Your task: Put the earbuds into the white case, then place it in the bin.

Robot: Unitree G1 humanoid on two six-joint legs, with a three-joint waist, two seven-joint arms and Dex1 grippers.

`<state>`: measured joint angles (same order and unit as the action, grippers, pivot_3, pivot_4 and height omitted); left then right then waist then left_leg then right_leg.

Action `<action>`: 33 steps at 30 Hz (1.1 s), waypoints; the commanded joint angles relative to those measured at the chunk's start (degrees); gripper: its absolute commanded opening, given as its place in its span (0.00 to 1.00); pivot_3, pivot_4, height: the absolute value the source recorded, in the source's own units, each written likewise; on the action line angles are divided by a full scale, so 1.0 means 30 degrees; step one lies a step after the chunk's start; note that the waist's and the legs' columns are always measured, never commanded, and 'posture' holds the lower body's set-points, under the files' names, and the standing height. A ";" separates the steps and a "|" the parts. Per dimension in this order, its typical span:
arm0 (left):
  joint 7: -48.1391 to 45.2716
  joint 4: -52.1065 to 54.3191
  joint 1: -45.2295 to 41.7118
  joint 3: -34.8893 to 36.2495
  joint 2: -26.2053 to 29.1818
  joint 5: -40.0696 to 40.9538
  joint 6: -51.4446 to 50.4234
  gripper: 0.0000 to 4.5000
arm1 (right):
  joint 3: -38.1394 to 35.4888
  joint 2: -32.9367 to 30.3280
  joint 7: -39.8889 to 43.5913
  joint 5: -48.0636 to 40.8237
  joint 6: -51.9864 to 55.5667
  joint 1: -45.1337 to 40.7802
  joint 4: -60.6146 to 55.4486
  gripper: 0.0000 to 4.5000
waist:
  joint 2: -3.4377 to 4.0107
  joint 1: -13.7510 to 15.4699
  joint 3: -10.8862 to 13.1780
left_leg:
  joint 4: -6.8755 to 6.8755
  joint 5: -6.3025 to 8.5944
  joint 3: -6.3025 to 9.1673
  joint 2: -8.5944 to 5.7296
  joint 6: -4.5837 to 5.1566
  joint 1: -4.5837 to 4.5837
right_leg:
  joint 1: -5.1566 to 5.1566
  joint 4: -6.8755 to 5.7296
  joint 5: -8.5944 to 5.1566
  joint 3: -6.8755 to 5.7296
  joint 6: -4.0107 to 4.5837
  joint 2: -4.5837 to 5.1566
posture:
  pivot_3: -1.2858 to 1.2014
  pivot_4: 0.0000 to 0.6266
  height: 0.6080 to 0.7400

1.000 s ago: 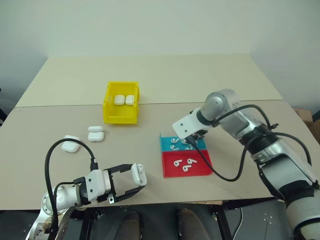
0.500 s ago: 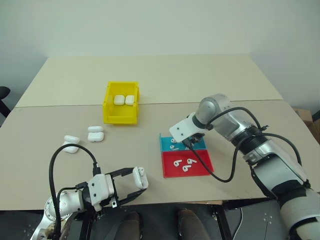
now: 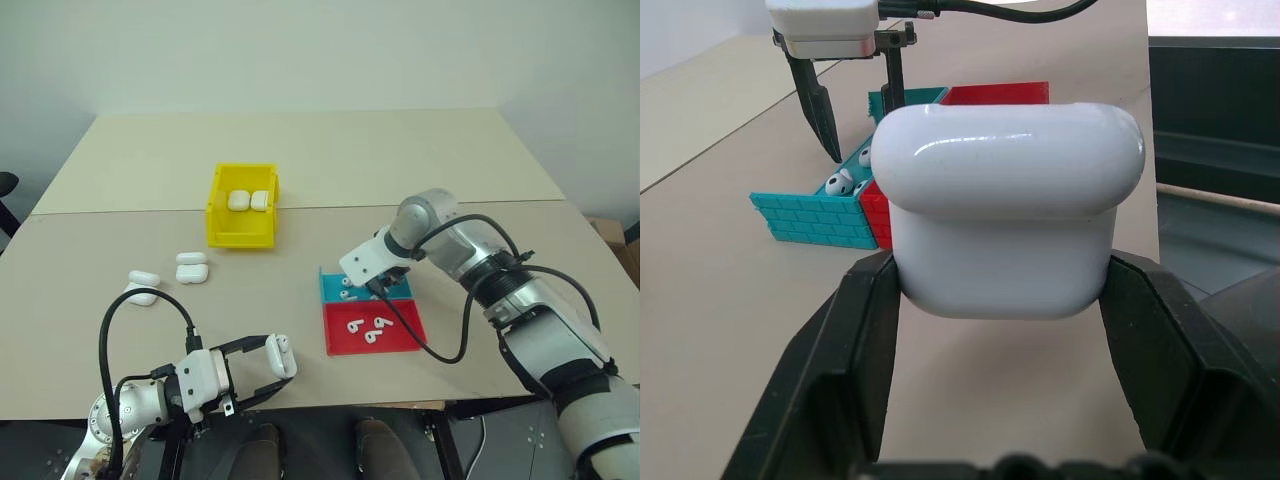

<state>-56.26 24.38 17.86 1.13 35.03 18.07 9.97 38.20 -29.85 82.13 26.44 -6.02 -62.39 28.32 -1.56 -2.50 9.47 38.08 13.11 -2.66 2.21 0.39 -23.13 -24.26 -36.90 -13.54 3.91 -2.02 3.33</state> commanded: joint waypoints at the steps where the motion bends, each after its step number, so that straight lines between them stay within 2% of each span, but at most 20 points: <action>1: 0.0124 0.0437 0.0006 -0.0074 0.0111 -0.0104 0.0527 0.61 | -0.0158 -0.0020 0.0019 0.0127 -0.0521 -0.0183 0.0176 0.56 | 0.0000 0.0001 0.0000 | 0.0000 0.0000 -0.0001 0.0000 0.0000 0.0000 | 0.0000 0.0000 0.0000 0.0001 0.0000 0.0000 | 0.52 0.24 1.00; 4: 0.0117 0.0362 -0.0003 -0.0100 0.0097 -0.0162 0.0590 0.61 | -0.0179 -0.0030 -0.0042 0.0213 -0.0575 -0.0174 0.0295 0.44 | 0.0000 -0.0001 0.0000 | 0.0000 0.0000 0.0000 -0.0001 0.0000 0.0005 | 0.0005 -0.0001 0.0001 0.0000 0.0001 0.0000 | 0.52 0.24 1.00; 20: 0.0212 0.0355 -0.0244 -0.0381 0.0079 -0.0195 0.0634 0.61 | -0.0220 -0.0097 -0.0037 0.0426 -0.1246 0.0016 0.0296 0.44 | 0.0000 0.0005 0.0000 | 0.0000 0.0000 -0.0002 -0.0001 0.0000 0.0013 | 0.0007 -0.0014 0.0000 0.0001 0.0004 0.0001 | 0.52 0.24 1.00; 23: 0.0224 0.0396 -0.0250 -0.0396 0.0079 -0.0214 0.0599 0.61 | -0.0266 -0.0078 -0.0010 0.0428 -0.1222 0.0083 0.0243 0.33 | 0.0000 0.0001 0.0000 | 0.0000 0.0000 -0.0002 -0.0001 0.0000 0.0012 | 0.0007 -0.0014 0.0000 0.0001 0.0004 0.0001 | 0.52 0.24 1.00; 33: 0.0244 0.0411 -0.0384 -0.0444 0.0079 -0.0256 0.0535 0.61 | -0.0313 -0.0104 -0.0129 0.0522 -0.1323 0.0214 0.0191 0.33 | 0.0000 -0.0008 0.0000 | 0.0000 0.0000 -0.0002 0.0000 0.0000 0.0018 | 0.0008 -0.0019 0.0000 0.0001 0.0005 0.0000 | 0.52 0.24 1.00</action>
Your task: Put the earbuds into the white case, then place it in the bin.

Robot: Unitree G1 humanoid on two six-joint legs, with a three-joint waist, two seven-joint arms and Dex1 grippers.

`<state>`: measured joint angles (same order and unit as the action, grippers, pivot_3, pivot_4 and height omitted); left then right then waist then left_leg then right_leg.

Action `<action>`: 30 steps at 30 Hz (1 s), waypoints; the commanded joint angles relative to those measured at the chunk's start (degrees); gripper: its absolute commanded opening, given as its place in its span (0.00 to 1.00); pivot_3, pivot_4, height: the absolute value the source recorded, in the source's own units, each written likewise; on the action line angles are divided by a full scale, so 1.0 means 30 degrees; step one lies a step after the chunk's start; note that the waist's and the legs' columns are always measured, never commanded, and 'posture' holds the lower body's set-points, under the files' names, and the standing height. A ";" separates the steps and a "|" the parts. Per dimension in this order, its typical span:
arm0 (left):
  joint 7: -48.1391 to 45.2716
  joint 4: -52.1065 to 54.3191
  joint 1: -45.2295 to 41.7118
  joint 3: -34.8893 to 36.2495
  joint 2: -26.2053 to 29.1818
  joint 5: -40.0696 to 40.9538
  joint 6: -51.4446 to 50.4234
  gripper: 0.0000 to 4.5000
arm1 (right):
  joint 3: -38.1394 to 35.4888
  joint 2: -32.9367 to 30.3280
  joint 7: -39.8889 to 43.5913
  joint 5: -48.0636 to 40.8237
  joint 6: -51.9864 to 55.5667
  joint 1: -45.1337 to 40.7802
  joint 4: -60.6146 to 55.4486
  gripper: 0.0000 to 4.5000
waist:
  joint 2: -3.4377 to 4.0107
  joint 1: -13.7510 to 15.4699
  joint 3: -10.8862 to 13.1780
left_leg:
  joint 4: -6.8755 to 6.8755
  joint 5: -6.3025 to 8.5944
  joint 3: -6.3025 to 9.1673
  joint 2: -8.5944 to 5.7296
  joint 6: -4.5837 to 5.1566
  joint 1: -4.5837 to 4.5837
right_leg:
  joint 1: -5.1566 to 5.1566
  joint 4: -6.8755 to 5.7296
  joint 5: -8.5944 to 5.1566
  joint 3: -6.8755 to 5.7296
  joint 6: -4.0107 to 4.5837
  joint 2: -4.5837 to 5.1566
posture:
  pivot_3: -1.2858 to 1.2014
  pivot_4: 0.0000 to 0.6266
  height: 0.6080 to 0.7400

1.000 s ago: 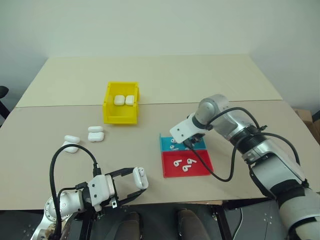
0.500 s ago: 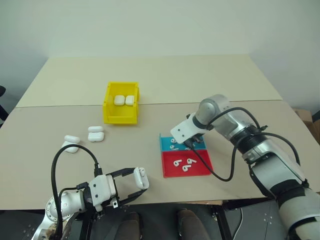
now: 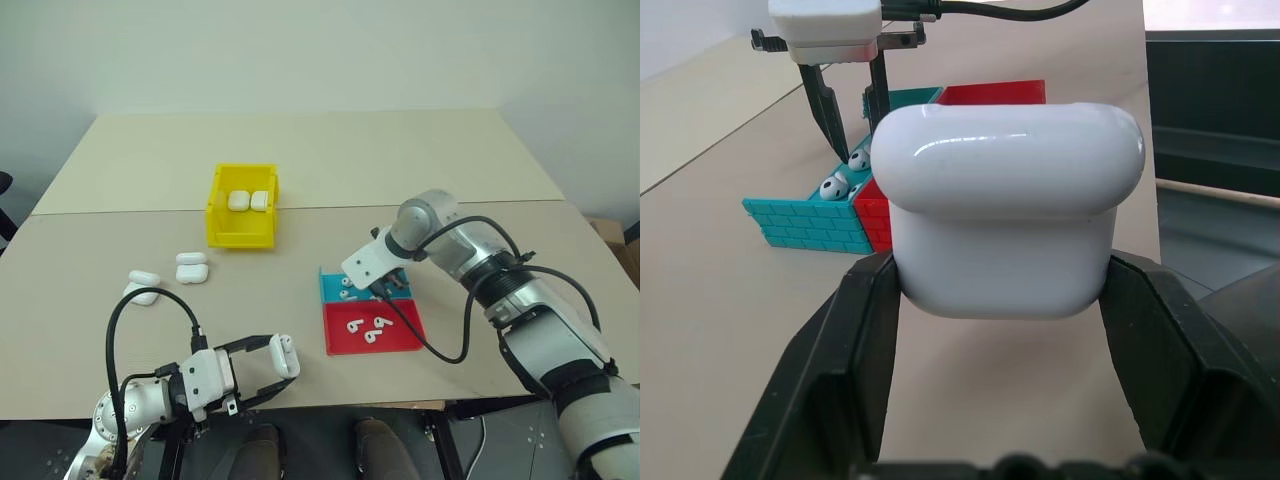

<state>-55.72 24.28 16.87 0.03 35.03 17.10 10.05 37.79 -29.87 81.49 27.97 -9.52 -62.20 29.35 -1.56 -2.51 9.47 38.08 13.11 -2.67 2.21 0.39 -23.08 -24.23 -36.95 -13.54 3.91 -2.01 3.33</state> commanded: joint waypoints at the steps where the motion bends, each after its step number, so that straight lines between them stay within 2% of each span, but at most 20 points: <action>1: 0.0069 0.0454 -0.0066 -0.0078 0.0080 0.0076 0.0488 0.61 | -0.0166 -0.0104 0.0114 -0.0003 -0.0190 0.0153 -0.0162 0.33 | 0.0000 -0.0005 0.0000 | 0.0000 0.0000 0.0000 0.0000 0.0001 0.0001 | 0.0000 -0.0002 0.0000 0.0000 0.0000 0.0000 | 0.52 0.24 1.00; 5: 0.0071 0.0519 -0.0093 -0.0073 0.0117 0.0103 0.0393 0.61 | -0.0208 -0.0122 0.0154 -0.0069 -0.0198 0.0212 -0.0230 0.15 | 0.0000 0.0004 0.0000 | 0.0000 0.0000 0.0000 0.0000 0.0000 0.0005 | 0.0003 -0.0004 0.0000 0.0001 0.0000 0.0000 | 0.52 0.24 1.00; 12: 0.0119 0.0795 -0.0266 -0.0053 0.0119 0.0391 0.0081 0.61 | -0.1087 -0.0301 0.0507 -0.0829 0.0916 0.0733 -0.1627 0.15 | 0.0000 0.0018 0.0000 | 0.0000 0.0000 0.0001 0.0000 0.0001 0.0005 | 0.0004 -0.0004 -0.0001 0.0001 0.0001 0.0000 | 0.52 0.24 1.00; 15: 0.0541 0.1004 -0.1196 0.0016 -0.0232 0.0858 -0.0302 0.61 | -0.3039 -0.0557 0.0612 -0.2407 0.3333 0.1141 -0.3948 0.15 | 0.0000 0.0036 0.0001 | 0.0000 0.0000 0.0003 -0.0002 0.0000 -0.0009 | -0.0007 -0.0007 0.0000 0.0001 0.0001 0.0002 | 0.52 0.24 1.00; 18: 0.1357 0.1407 -0.3121 0.0005 -0.0748 0.1720 -0.1469 0.61 | -0.6809 -0.0921 0.0253 -0.5512 0.8028 0.1844 -0.8020 0.15 | 0.0000 0.0201 0.0007 | 0.0004 -0.0002 0.0038 -0.0013 0.0001 -0.0046 | -0.0027 -0.0015 0.0004 -0.0001 -0.0007 0.0005 | 0.52 0.24 1.00; 20: 0.1527 0.1631 -0.4685 -0.0264 -0.1091 0.2601 -0.2325 0.61 | -1.0270 -0.1255 -0.0195 -0.8269 1.2821 0.2597 -1.1507 0.15 | 0.0001 0.0370 0.0007 | 0.0009 -0.0002 0.0081 -0.0017 0.0000 -0.0056 | -0.0016 -0.0012 0.0010 -0.0007 -0.0018 0.0003 | 0.52 0.24 1.00; 23: 0.1505 0.1692 -0.6082 -0.0658 -0.1416 0.3326 -0.3189 0.61 | -1.3594 -0.1528 -0.0994 -1.1558 1.7500 0.3495 -1.4976 0.15 | -0.0001 0.0588 0.0003 | 0.0008 0.0001 0.0167 -0.0021 -0.0002 -0.0068 | 0.0008 0.0028 0.0012 -0.0041 -0.0026 0.0004 | 0.52 0.24 1.00; 30: 0.1926 0.1002 -1.0718 -0.1915 -0.2980 0.4869 -0.5803 0.61 | -2.2790 0.0901 -0.4410 -2.2023 2.6996 0.5444 -2.0623 0.15 | -0.0003 0.0575 0.0004 | 0.0012 -0.0001 0.0164 -0.0060 0.0002 -0.0072 | 0.0037 0.0035 0.0021 -0.0054 -0.0039 -0.0007 | 0.52 0.24 1.00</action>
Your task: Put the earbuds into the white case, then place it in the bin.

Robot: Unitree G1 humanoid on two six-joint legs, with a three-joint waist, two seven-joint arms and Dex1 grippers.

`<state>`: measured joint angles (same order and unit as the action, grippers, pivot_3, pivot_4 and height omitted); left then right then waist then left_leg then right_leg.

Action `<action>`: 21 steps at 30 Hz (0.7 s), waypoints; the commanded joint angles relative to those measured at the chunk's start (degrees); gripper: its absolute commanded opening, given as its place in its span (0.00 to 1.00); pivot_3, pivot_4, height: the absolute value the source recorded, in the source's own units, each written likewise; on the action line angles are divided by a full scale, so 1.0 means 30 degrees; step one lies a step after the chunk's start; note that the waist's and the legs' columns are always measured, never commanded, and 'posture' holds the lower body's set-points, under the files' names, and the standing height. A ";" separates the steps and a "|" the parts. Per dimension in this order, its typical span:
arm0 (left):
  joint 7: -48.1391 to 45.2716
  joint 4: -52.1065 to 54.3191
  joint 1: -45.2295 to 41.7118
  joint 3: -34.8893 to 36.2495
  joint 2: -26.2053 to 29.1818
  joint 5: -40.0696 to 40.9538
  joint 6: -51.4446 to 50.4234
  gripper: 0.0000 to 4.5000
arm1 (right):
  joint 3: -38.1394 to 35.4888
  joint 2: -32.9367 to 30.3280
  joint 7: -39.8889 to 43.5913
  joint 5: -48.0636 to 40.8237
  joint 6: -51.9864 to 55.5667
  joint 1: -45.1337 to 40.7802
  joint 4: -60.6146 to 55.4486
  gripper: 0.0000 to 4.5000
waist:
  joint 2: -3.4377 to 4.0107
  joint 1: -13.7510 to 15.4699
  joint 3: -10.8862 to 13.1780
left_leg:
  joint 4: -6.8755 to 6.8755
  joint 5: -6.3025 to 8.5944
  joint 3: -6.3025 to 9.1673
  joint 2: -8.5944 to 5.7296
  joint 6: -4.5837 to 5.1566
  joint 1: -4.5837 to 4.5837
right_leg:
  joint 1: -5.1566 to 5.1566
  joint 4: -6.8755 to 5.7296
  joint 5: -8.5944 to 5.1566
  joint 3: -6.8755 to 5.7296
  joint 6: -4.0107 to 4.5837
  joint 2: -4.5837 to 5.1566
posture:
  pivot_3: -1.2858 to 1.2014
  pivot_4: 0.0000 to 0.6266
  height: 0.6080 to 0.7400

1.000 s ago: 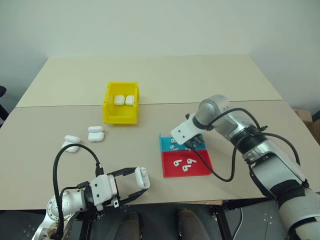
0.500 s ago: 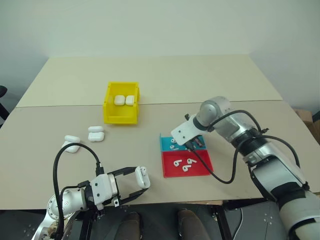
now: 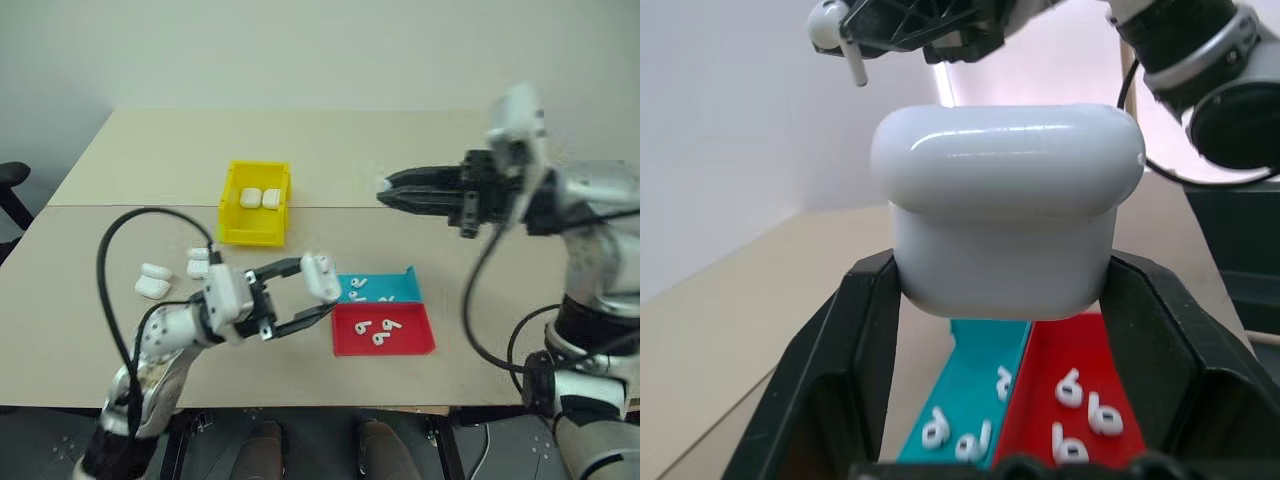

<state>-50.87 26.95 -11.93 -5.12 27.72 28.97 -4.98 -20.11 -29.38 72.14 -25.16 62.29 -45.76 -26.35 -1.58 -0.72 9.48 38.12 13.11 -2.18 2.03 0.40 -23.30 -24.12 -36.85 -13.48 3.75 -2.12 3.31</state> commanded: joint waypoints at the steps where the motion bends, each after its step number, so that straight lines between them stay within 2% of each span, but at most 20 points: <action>1: 0.0361 0.0041 -0.1486 -0.0216 -0.0658 0.1047 -0.1098 0.61 | -0.4287 0.1031 -0.1879 -0.5582 0.3900 0.0003 -0.2363 0.15 | 0.0000 -0.0095 0.0000 | 0.0002 0.0000 0.0000 -0.0004 0.0001 0.0000 | -0.0001 -0.0008 0.0000 0.0004 -0.0002 0.0000 | 0.52 0.24 1.00; 5: 0.0623 0.0379 -0.2643 -0.0249 -0.0787 0.2035 -0.2949 0.61 | -0.6170 0.2224 -0.4733 -1.0323 0.5457 0.0637 -0.3333 0.15 | 0.0001 -0.0254 -0.0001 | 0.0001 0.0000 0.0013 0.0011 0.0002 0.0008 | 0.0001 -0.0014 -0.0001 0.0023 -0.0002 -0.0036 | 0.52 0.24 1.00; 10: 0.0168 0.0865 -0.3117 -0.0189 -0.0426 0.2507 -0.3960 0.61 | -0.5103 0.2379 -0.7844 -1.3690 0.4436 0.2163 -0.3895 0.15 | 0.0001 -0.0315 -0.0001 | 0.0002 -0.0001 0.0020 -0.0004 0.0002 -0.0003 | -0.0003 -0.0011 -0.0008 0.0027 -0.0014 -0.0031 | 0.52 0.24 1.00; 15: 0.0071 0.1072 -0.3351 0.0047 -0.0436 0.2985 -0.4233 0.61 | -0.2921 0.1851 -0.9405 -1.4385 0.2740 0.3578 -0.4049 0.15 | 0.0000 -0.0358 0.0000 | 0.0001 -0.0001 0.0024 -0.0006 0.0003 -0.0007 | -0.0001 -0.0002 -0.0011 0.0027 -0.0020 -0.0032 | 0.52 0.24 1.00; 21: 0.0019 0.1382 -0.2987 0.0280 -0.0321 0.3222 -0.4121 0.61 | -0.0962 0.0532 -0.9538 -1.4257 0.0580 0.4896 -0.3926 0.15 | -0.0001 -0.0398 0.0001 | 0.0002 -0.0001 0.0025 -0.0009 0.0003 -0.0021 | -0.0001 0.0020 -0.0014 0.0027 -0.0027 -0.0030 | 0.52 0.24 1.00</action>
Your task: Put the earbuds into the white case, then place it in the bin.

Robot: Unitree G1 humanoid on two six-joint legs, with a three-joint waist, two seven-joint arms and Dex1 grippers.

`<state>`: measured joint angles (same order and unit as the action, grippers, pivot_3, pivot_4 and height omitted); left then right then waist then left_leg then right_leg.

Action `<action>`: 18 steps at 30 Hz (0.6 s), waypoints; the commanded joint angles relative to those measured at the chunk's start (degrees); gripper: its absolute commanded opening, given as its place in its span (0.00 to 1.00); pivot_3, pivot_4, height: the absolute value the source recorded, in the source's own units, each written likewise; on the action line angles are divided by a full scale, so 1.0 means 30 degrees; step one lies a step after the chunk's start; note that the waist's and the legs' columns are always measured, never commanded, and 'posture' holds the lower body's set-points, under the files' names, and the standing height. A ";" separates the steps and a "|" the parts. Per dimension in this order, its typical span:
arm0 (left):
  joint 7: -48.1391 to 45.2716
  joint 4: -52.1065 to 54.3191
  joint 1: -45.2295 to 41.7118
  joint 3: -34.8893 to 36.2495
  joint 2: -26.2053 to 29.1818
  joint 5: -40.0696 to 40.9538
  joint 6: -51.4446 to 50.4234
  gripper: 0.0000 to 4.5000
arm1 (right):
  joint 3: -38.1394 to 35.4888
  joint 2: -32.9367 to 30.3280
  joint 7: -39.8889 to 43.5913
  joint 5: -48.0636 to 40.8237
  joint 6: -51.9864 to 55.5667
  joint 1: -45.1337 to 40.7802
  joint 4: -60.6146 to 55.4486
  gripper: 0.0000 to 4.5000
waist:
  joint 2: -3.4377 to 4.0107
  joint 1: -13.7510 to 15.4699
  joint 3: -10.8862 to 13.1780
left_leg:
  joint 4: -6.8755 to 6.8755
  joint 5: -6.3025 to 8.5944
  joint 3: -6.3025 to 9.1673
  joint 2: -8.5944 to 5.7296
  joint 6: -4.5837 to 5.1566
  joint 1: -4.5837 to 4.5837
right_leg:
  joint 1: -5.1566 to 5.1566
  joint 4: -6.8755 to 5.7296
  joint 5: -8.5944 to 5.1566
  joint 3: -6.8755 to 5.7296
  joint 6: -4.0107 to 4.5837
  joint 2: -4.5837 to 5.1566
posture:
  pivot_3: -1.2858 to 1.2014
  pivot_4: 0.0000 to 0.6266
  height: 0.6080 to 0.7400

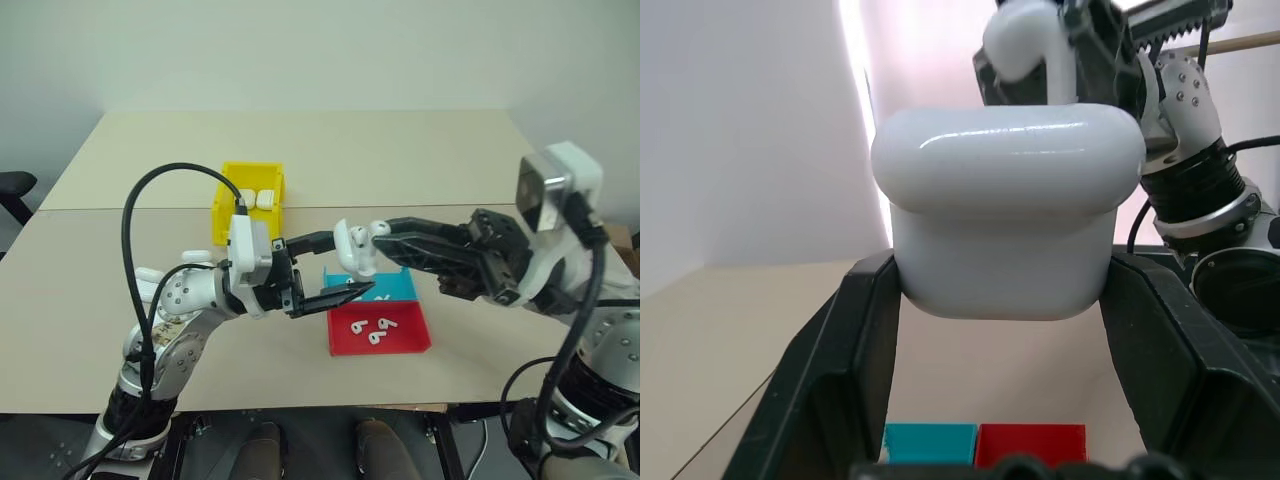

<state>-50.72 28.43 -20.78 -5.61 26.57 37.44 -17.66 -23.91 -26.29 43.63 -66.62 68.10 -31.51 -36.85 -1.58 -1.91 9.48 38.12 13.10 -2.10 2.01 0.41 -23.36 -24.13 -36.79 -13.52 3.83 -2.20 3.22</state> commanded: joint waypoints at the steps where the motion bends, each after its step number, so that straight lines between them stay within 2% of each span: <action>1: -0.0002 0.0951 0.0002 0.0460 0.0095 0.0411 0.0076 0.61 | 0.0472 -0.0702 -0.0065 -0.0543 -0.1647 0.0261 -0.0356 0.15 | 0.0000 0.0002 0.0000 | 0.0000 0.0000 0.0001 0.0000 0.0000 0.0000 | 0.0000 0.0002 0.0000 -0.0001 0.0000 -0.0001 | 0.52 0.24 1.00; 18: 0.0058 0.1200 0.0401 0.0323 0.0009 0.0291 0.0384 0.61 | 0.2734 -0.2950 -0.0474 -0.0824 -0.4684 0.1703 -0.0343 0.15 | -0.0005 0.0058 0.0003 | 0.0000 0.0000 0.0002 -0.0002 0.0000 -0.0004 | 0.0002 0.0013 -0.0004 0.0000 -0.0007 0.0000 | 0.52 0.24 1.00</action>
<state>-50.65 29.50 -19.34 -5.43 26.73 38.23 -17.61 -15.84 -34.30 42.43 -68.76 56.19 -26.53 -36.57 -1.59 -1.73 9.49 38.12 13.10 -2.10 2.00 0.41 -23.37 -24.12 -36.75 -13.54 3.83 -2.22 3.22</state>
